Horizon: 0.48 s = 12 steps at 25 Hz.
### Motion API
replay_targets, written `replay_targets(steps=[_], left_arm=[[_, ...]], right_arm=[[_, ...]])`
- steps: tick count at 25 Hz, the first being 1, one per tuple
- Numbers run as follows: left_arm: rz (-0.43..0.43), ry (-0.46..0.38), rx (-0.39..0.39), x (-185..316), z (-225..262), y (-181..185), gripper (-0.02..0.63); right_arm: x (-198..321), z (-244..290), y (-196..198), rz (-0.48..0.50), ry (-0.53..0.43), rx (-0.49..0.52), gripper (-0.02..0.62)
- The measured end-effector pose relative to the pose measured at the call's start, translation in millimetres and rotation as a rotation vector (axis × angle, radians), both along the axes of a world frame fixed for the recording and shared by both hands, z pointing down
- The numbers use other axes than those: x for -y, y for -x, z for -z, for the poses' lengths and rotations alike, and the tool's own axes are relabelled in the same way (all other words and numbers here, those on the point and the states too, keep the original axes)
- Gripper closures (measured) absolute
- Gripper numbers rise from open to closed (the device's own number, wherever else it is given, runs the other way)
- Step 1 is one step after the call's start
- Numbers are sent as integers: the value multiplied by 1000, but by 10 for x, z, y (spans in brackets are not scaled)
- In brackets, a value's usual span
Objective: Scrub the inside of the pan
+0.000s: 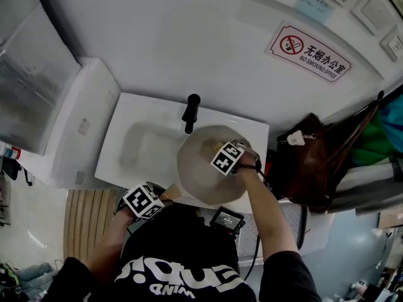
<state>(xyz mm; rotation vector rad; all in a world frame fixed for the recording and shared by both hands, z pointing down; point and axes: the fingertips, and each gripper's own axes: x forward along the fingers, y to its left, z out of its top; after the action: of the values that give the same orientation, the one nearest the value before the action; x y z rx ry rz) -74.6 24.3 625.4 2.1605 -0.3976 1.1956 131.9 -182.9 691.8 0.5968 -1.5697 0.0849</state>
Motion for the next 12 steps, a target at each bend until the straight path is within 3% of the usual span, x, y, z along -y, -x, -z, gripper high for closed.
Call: replay_targets(steps=[12], left_arm=[[4,-1,-10,21,3,3,439]], right_arm=[[-582,-1,-119,65,164,-22,557]])
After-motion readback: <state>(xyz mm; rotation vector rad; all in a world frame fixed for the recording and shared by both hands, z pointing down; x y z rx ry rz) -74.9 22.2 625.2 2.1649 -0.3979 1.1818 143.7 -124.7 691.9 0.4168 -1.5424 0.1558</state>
